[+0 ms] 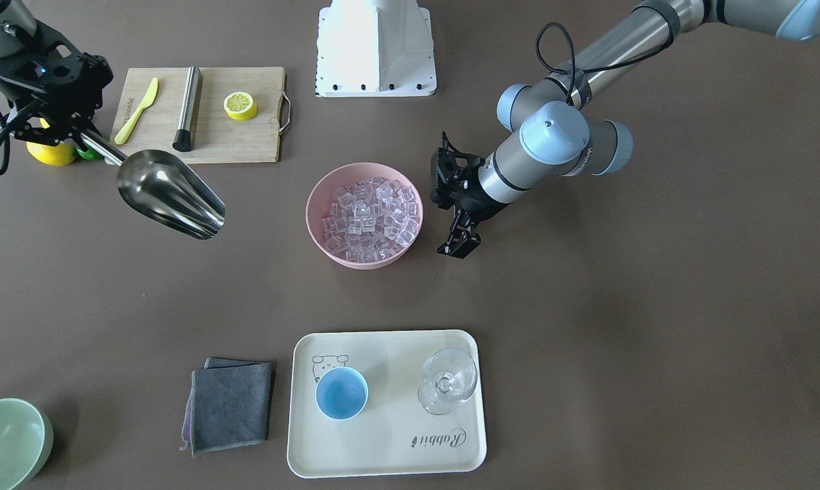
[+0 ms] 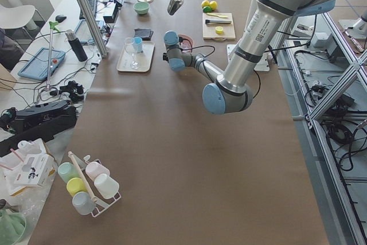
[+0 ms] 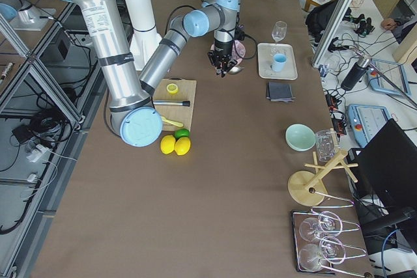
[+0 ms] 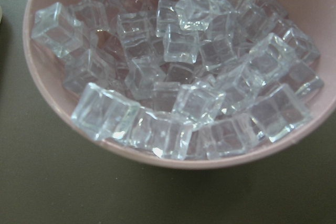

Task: Put ice in cup with scoop
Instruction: 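Lift the scoop with the right gripper and carry it toward the bowl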

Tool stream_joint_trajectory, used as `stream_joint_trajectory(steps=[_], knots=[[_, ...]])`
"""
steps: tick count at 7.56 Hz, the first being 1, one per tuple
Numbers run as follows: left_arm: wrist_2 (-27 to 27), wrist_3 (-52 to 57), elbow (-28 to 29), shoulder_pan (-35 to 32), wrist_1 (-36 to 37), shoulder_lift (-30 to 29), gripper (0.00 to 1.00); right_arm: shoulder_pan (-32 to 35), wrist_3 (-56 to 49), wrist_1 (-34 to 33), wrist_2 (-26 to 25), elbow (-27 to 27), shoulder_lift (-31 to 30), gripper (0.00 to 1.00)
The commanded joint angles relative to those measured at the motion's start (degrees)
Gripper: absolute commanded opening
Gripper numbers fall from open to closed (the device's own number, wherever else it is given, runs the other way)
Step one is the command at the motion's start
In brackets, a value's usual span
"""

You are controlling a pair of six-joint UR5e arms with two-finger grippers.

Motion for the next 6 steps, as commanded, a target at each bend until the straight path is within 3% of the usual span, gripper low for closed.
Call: stream_joint_trajectory(steps=[1, 4, 6], knots=[[0.1, -1.3, 1.4, 0.3, -0.2, -1.0, 0.99, -6.1, -2.9, -19.2, -7.3, -0.5, 14.2, 0.00], [0.0, -1.3, 2.8, 0.5, -0.3, -2.4, 0.99, -13.5, -6.1, -33.0, -16.5, -8.3, 29.0, 0.00], [-0.6, -3.7, 2.8, 0.4, -0.3, -2.2, 0.99, -17.0, -6.2, -36.9, -21.3, -14.2, 35.5, 0.00]])
